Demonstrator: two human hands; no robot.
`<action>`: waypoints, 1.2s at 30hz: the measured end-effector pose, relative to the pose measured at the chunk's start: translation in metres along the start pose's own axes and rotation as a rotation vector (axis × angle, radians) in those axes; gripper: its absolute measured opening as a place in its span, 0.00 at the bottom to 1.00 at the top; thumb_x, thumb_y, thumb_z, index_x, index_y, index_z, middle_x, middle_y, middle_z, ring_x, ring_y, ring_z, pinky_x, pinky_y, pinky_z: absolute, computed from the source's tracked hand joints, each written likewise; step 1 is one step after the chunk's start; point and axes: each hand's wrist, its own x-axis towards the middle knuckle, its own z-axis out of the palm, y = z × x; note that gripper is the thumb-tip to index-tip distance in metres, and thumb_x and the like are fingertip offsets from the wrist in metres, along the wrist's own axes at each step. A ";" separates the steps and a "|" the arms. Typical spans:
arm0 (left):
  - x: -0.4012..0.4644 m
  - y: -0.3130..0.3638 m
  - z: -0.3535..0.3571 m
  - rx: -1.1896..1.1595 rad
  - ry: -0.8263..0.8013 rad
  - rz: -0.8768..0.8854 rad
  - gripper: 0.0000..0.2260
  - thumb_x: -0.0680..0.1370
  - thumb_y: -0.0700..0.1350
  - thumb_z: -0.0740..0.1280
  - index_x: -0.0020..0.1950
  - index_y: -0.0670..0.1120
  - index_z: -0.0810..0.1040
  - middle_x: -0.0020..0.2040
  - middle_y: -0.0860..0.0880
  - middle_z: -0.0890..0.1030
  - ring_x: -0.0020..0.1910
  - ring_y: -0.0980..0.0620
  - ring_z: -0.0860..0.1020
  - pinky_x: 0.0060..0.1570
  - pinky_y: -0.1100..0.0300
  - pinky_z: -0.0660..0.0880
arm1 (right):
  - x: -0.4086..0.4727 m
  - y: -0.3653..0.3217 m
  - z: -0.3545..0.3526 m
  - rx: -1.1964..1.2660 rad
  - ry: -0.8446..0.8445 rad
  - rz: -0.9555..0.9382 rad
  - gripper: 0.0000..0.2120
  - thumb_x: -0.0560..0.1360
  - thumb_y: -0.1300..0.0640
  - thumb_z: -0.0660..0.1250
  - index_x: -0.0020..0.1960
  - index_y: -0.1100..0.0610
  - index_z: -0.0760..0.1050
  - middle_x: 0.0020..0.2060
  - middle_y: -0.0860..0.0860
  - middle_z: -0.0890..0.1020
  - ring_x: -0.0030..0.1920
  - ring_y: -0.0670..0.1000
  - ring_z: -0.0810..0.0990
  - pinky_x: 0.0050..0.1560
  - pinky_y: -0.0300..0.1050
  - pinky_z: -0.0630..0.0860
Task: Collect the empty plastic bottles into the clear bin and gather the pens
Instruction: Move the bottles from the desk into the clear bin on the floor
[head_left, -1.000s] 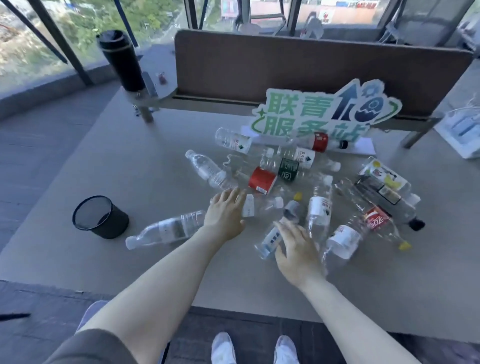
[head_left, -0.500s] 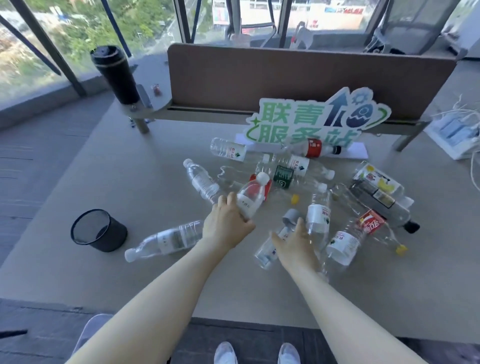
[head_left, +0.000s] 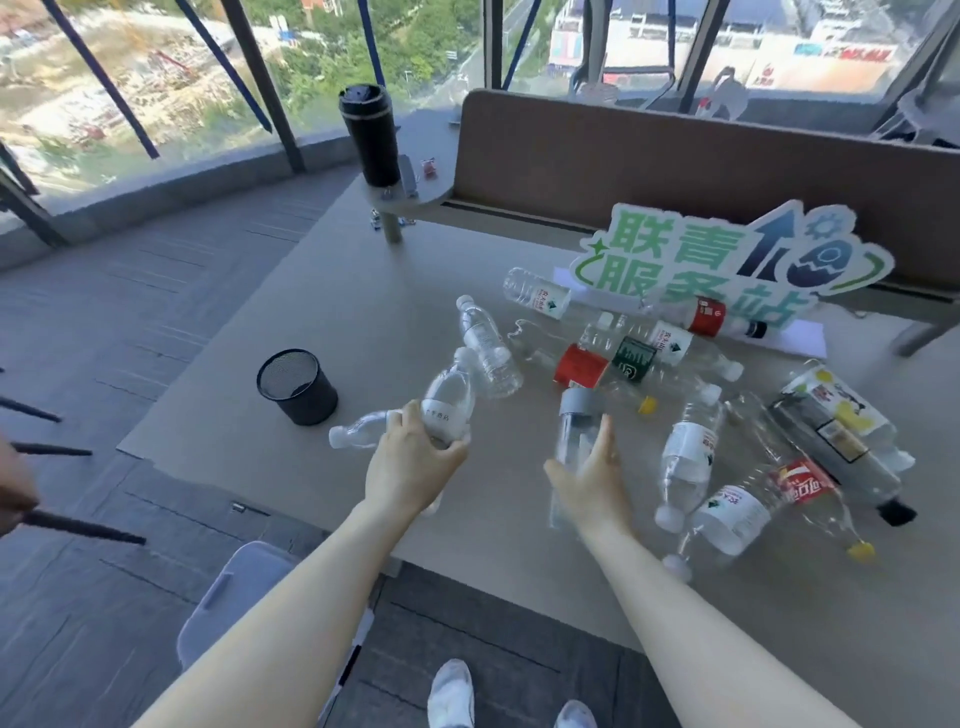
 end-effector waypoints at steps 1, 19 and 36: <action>-0.008 -0.003 -0.007 -0.022 0.022 -0.021 0.25 0.72 0.55 0.67 0.65 0.47 0.67 0.60 0.47 0.73 0.56 0.43 0.75 0.46 0.51 0.72 | -0.007 -0.008 -0.001 0.012 -0.032 -0.076 0.43 0.74 0.50 0.65 0.79 0.47 0.42 0.75 0.54 0.64 0.67 0.60 0.71 0.56 0.52 0.69; -0.164 -0.258 -0.097 -0.518 0.310 -0.856 0.37 0.79 0.57 0.61 0.79 0.43 0.46 0.77 0.40 0.58 0.73 0.40 0.63 0.62 0.50 0.66 | -0.183 -0.099 0.177 -0.299 -0.692 -0.733 0.39 0.73 0.46 0.64 0.77 0.39 0.46 0.68 0.49 0.70 0.57 0.55 0.78 0.50 0.49 0.73; -0.184 -0.387 -0.138 -0.113 0.076 -0.709 0.22 0.80 0.49 0.58 0.74 0.48 0.65 0.71 0.46 0.68 0.68 0.44 0.67 0.64 0.50 0.69 | -0.227 -0.139 0.348 -0.605 -0.734 -0.633 0.36 0.78 0.43 0.59 0.79 0.47 0.46 0.70 0.54 0.66 0.66 0.57 0.68 0.58 0.53 0.72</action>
